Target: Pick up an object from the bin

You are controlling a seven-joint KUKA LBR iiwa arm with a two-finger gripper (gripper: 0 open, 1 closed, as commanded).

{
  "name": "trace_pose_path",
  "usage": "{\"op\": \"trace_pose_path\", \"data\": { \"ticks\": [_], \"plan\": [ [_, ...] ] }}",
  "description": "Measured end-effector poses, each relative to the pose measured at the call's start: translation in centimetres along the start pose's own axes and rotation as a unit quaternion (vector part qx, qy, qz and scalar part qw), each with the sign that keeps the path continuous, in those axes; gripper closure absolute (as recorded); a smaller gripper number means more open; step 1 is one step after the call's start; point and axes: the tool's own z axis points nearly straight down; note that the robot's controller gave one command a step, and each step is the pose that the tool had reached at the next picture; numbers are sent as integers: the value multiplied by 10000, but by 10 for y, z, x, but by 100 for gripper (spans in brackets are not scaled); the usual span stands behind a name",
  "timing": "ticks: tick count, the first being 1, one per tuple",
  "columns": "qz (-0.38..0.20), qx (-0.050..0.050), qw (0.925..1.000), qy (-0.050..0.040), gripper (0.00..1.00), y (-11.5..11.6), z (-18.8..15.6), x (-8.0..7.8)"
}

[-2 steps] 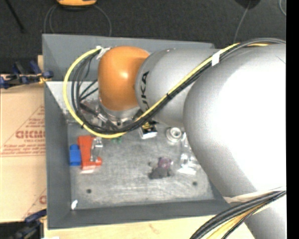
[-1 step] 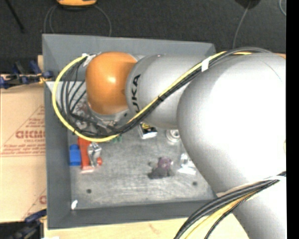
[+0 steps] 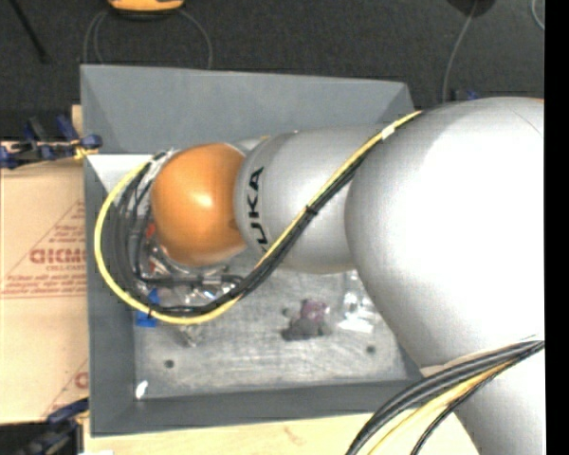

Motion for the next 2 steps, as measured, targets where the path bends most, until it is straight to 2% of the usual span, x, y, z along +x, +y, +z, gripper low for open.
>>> {"op": "trace_pose_path", "data": {
  "ticks": [1,2],
  "plan": [
    [7,-28,10000,-51,100,4,-2,-4],
    [-649,-30,9979,-20,100,-14,-144,-15]
  ]
}}
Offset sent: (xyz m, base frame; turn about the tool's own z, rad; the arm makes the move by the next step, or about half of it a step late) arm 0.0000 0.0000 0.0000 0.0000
